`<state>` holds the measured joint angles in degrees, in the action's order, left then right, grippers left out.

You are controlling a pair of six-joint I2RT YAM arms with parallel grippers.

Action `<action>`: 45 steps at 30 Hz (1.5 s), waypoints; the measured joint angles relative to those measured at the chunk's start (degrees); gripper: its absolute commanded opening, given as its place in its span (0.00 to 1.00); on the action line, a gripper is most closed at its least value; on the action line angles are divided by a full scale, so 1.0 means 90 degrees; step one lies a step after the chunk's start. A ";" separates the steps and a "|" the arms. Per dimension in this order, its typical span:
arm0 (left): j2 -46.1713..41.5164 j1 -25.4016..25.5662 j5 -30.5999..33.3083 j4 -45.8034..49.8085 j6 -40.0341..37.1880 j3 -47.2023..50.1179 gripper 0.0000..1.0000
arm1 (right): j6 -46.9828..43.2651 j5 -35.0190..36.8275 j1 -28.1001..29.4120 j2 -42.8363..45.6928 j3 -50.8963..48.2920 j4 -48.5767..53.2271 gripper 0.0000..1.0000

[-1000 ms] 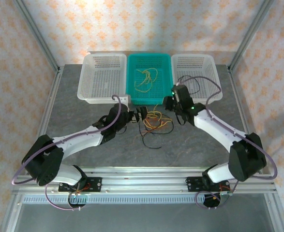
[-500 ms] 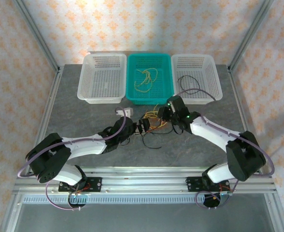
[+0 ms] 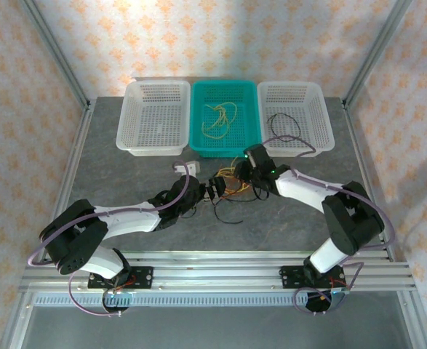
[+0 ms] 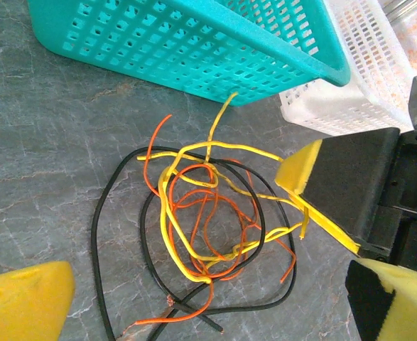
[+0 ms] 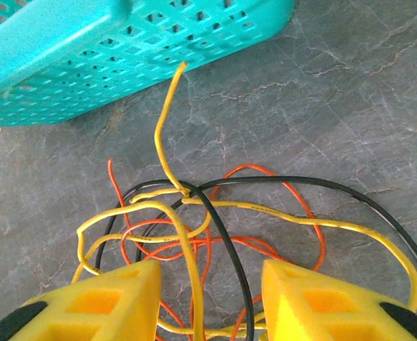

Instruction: Untangle the cables

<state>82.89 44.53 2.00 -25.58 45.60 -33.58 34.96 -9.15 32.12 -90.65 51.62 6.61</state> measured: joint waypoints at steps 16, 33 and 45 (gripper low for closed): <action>0.0097 0.0000 0.0000 0.0002 -0.0002 -0.0002 0.99 | 0.0063 0.0041 0.0000 -0.0114 0.0221 0.0024 0.25; 0.0097 -0.0121 -0.0002 0.0000 -0.0002 0.0000 0.99 | 0.0068 0.0017 0.0000 -0.0209 0.0291 0.0129 0.13; 0.0097 -0.0131 0.0024 0.0000 -0.0002 0.0034 0.99 | -0.0051 -0.0090 0.0034 0.0143 0.0274 0.0216 0.00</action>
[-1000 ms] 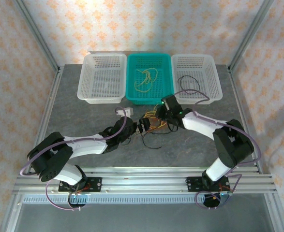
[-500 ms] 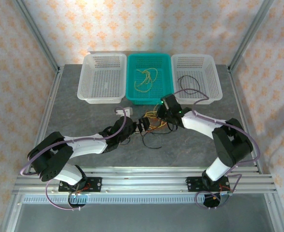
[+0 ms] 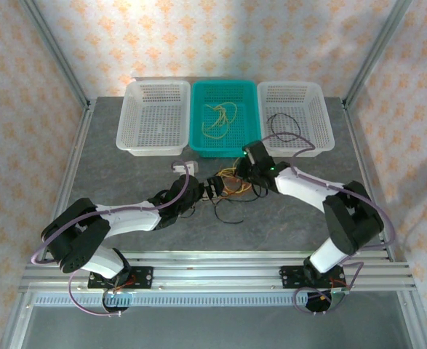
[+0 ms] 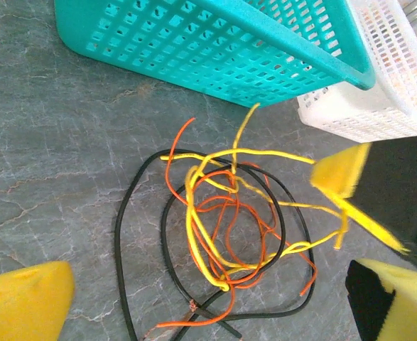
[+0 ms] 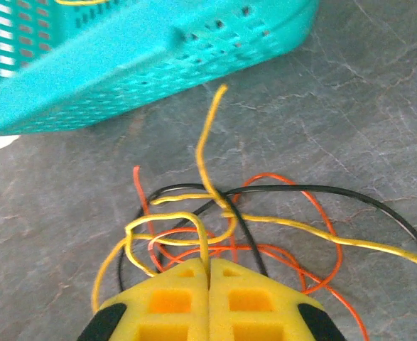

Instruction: Untangle the cables

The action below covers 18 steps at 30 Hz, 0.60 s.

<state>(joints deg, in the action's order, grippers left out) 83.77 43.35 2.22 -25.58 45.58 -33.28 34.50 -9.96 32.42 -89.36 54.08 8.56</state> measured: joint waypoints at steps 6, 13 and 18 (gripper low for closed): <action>0.0131 0.0000 -0.0002 0.0005 -0.0083 -0.0131 0.99 | -0.0078 -0.0333 0.0007 0.0952 -0.0155 0.0027 0.00; 0.0590 -0.0002 0.0000 0.0053 -0.0289 -0.0665 0.99 | -0.0075 -0.0670 0.0007 0.1649 -0.0165 0.0146 0.00; 0.0886 -0.0002 0.0039 0.0083 -0.0345 -0.0979 0.99 | -0.0049 -0.0945 0.0007 0.1870 -0.0165 0.0231 0.00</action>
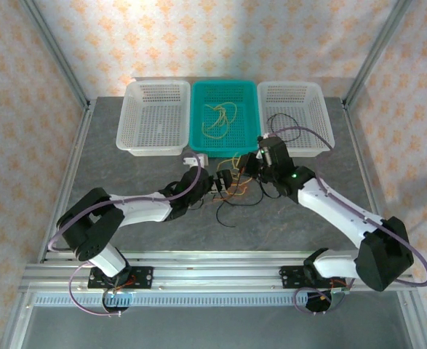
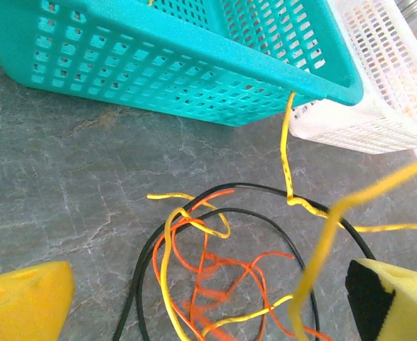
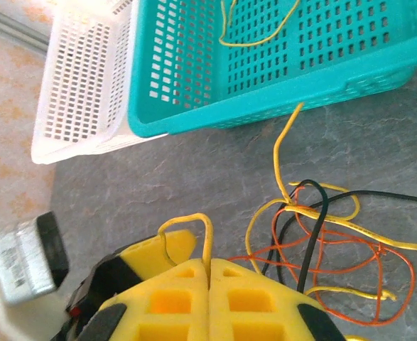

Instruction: Untangle the cables

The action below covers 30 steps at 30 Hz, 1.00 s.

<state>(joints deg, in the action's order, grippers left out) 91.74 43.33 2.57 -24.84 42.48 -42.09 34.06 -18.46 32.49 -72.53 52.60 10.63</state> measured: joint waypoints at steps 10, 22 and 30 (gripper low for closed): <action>0.0476 0.0000 0.0338 0.0350 0.0114 -0.0427 0.97 | 0.0073 -0.0219 0.0000 0.0495 0.0002 0.0121 0.00; 0.0656 0.0010 0.0410 0.0306 0.0131 -0.0430 0.97 | -0.0058 -0.0114 0.0073 0.1061 0.0716 0.0661 0.00; 0.0656 0.0007 0.0408 0.0197 0.0129 -0.0381 0.97 | -0.0253 0.0357 0.0083 0.1168 0.0891 0.0979 0.00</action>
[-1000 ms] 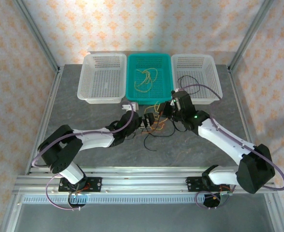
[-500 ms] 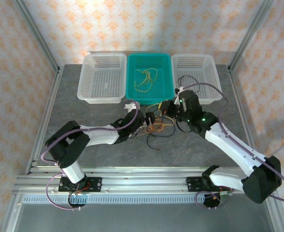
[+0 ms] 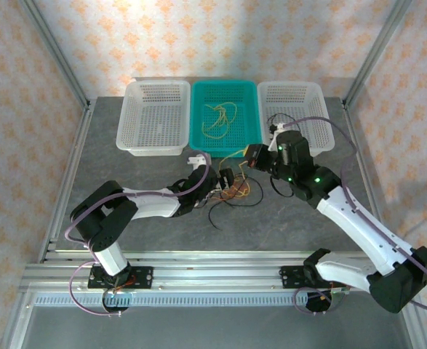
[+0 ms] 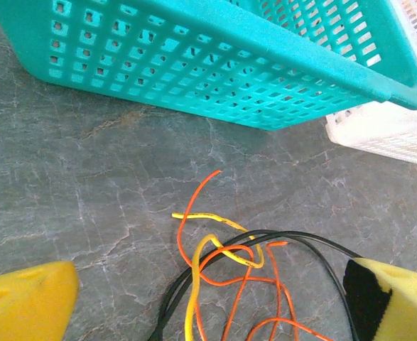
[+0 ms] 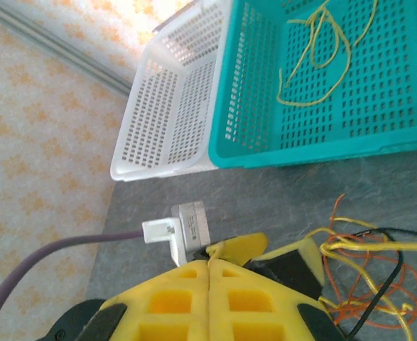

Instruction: Untangle the cables

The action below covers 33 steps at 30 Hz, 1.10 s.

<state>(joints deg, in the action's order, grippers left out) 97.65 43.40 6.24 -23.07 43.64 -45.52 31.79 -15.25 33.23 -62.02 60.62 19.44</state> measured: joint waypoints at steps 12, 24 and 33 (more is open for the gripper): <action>-0.0636 -0.0070 -0.1112 -0.0192 -0.0692 0.0588 0.99 | -0.0160 0.0930 -0.0032 0.0335 0.0678 -0.0352 0.00; -0.1554 -0.0243 -0.1331 -0.0464 -0.1022 0.0780 0.99 | -0.0481 0.1450 -0.0051 -0.0457 0.0782 0.0095 0.37; -0.1783 -0.0095 -0.1331 -0.0386 -0.0945 0.0984 0.97 | -0.1018 0.1338 -0.0403 -0.1025 -0.0165 0.0573 0.32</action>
<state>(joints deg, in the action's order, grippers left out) 81.60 42.54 -5.74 -26.55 35.14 -36.67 22.63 -3.20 29.61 -71.24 59.13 24.60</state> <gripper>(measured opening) 0.980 0.351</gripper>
